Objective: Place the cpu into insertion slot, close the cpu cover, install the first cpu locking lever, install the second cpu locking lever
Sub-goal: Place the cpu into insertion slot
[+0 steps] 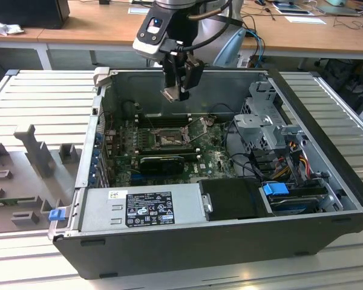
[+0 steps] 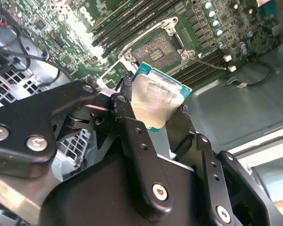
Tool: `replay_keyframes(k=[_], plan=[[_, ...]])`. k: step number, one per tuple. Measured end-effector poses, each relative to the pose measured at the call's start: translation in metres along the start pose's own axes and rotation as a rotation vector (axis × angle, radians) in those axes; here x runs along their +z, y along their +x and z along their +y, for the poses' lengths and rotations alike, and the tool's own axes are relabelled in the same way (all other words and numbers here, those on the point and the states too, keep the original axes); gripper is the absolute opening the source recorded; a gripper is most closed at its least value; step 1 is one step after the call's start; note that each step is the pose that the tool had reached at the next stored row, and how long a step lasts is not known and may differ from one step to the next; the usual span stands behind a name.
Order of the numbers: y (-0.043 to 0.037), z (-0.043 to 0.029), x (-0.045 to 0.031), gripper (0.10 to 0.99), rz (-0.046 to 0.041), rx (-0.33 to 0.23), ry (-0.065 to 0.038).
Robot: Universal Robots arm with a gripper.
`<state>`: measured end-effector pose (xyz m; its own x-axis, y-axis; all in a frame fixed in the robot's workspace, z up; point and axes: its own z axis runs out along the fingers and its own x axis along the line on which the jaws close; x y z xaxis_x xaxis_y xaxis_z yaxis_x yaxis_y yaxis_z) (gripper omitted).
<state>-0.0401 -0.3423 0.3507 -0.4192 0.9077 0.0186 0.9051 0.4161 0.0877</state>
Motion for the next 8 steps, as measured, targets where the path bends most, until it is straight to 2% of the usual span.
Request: replay_keyframes(k=[8], plan=[[0.0000,-0.0001,0.0007,0.529,-0.0072,0.082,-0.001]])
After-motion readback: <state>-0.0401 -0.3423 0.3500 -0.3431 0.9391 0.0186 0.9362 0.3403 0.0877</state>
